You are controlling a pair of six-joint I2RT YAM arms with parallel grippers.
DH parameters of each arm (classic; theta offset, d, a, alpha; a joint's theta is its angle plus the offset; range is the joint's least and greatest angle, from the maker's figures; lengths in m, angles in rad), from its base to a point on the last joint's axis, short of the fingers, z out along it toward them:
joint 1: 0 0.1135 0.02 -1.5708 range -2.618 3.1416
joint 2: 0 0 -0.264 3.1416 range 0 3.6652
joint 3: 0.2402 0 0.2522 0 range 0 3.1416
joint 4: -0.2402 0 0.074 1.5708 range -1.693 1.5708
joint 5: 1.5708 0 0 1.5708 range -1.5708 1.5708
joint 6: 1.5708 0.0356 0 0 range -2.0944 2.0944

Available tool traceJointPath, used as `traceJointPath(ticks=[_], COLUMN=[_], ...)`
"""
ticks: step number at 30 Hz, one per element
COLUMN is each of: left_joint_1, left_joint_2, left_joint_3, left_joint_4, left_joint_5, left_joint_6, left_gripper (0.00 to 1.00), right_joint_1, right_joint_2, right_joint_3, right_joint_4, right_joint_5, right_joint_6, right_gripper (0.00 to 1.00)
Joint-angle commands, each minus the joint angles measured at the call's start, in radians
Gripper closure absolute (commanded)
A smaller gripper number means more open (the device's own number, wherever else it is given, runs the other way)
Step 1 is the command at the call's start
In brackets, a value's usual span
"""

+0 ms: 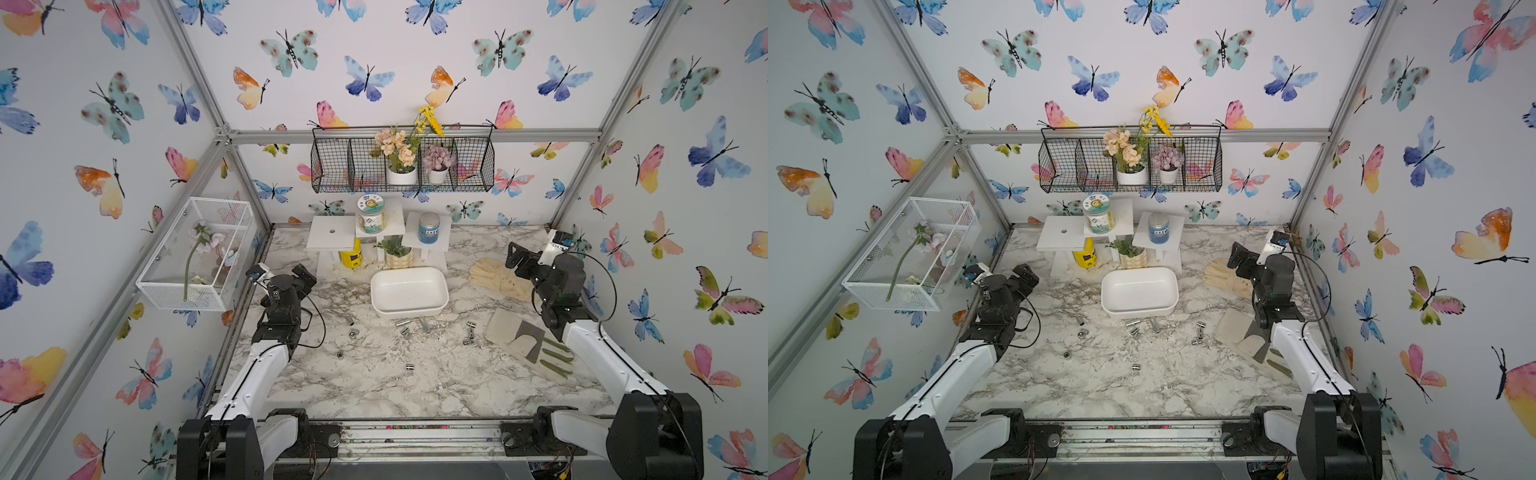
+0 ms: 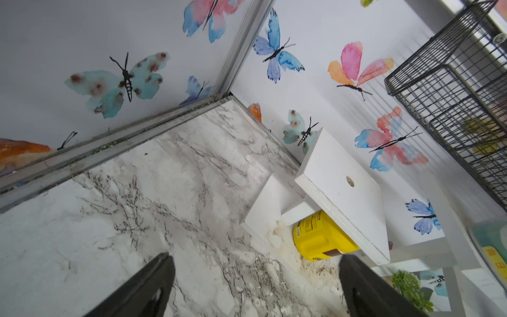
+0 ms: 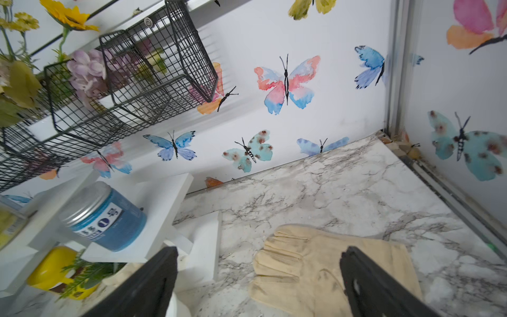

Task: Put the socket on the desktop into the storage box
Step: Pick up the socket head from the center of the board.

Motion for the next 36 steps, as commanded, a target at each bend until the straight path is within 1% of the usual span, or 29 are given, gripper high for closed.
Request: traceJointPath(ticks=[1,2,4,5,6,8,10,14,18,22,23,25,27,31,32,35,36], left_joint_1=[-0.017,-0.023,-0.050,-0.064,-0.084,-0.131,-0.189,-0.288,-0.402,-0.481,-0.502,-0.551,-0.620,-0.738,-0.760,-0.792,-0.798], left_joint_2=[0.023,0.030,0.029,0.026,0.021,0.016,0.011,-0.013,-0.040,-0.025,-0.018,-0.009,-0.007,0.017,0.035,0.085,0.100], left_joint_3=[0.095,0.112,0.129,0.130,0.136,0.153,0.172,0.174,0.178,0.196,0.200,0.208,0.208,0.215,0.224,0.236,0.238], left_joint_4=[-0.191,-0.216,-0.248,-0.257,-0.274,-0.330,-0.384,-0.424,-0.449,-0.492,-0.505,-0.528,-0.529,-0.499,-0.501,-0.498,-0.495], left_joint_5=[0.238,0.282,0.373,0.412,0.439,0.449,0.448,0.460,0.428,0.422,0.410,0.374,0.310,0.236,0.218,0.213,0.214], left_joint_6=[-0.027,-0.021,-0.006,0.002,0.007,0.020,0.035,0.043,0.051,0.081,0.083,0.080,0.067,0.070,0.073,0.080,0.077], left_gripper=[0.01,0.00,0.00,0.00,0.01,0.01,0.01,0.01,0.01,0.00,0.03,0.04,0.01,0.01,0.02,0.11,0.11], right_joint_1=[0.001,0.001,0.001,0.001,0.001,0.001,0.002,0.012,0.046,0.104,0.126,0.152,0.171,0.224,0.241,0.283,0.290], right_joint_2=[-0.001,-0.009,-0.033,-0.037,-0.034,-0.010,0.030,0.087,0.092,0.122,0.129,0.141,0.152,0.186,0.201,0.245,0.260], right_joint_3=[0.035,0.032,0.013,0.017,0.039,0.090,0.137,0.199,0.205,0.236,0.241,0.242,0.234,0.232,0.235,0.241,0.240], right_joint_4=[-0.175,-0.165,-0.151,-0.165,-0.219,-0.335,-0.445,-0.639,-0.711,-0.795,-0.809,-0.826,-0.834,-0.849,-0.852,-0.859,-0.860], right_joint_5=[-0.192,-0.241,-0.278,-0.293,-0.314,-0.351,-0.380,-0.339,-0.282,-0.205,-0.181,-0.147,-0.117,-0.052,-0.035,0.006,0.010], right_joint_6=[0.145,0.146,0.181,0.183,0.165,0.139,0.113,0.055,0.012,-0.014,-0.015,-0.013,-0.004,0.013,0.018,0.037,0.044], right_gripper=[0.05,0.07,0.07,0.07,0.07,0.10,0.15,0.18,0.19,0.21,0.22,0.24,0.25,0.28,0.29,0.30,0.30])
